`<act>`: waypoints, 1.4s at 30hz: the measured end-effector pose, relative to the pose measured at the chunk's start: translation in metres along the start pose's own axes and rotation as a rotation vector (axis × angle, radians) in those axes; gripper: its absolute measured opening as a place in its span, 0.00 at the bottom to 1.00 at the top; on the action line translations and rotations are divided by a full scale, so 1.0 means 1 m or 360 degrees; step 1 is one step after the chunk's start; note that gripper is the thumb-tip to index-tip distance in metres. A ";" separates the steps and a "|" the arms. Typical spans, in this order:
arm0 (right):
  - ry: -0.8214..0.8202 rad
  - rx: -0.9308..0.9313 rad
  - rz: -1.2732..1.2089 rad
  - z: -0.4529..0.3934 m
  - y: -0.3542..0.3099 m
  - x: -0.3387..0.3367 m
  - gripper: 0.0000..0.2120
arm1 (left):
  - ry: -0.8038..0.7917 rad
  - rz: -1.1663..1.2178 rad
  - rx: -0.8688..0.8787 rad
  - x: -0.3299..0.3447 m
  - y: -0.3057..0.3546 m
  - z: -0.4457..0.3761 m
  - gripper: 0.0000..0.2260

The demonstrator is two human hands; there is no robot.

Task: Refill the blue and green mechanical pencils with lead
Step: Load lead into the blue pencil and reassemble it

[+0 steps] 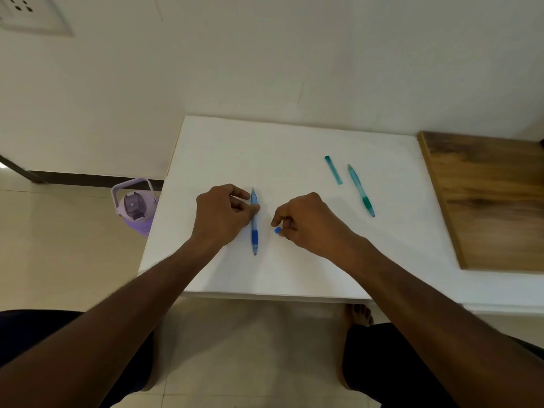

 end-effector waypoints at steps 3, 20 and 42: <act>0.0026 -0.0086 0.0043 0.001 -0.006 -0.002 0.06 | -0.0003 -0.0042 0.0034 -0.001 0.001 -0.001 0.16; -0.0095 0.0605 -0.0357 0.015 0.054 -0.028 0.05 | -0.0380 -0.0461 0.0652 0.044 0.060 0.016 0.10; 0.0262 0.0471 -0.0638 0.018 0.072 -0.072 0.05 | -0.0485 -0.0669 0.0472 0.073 0.058 0.027 0.10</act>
Point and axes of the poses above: each hand's wrist, its own z-axis away from the middle knuckle, its own x-axis out of the palm, y = z × x, the point moved 9 cm from there along -z, towards the middle knuckle, and after that the axes turned 7 degrees about x, right-handed, at the moved point
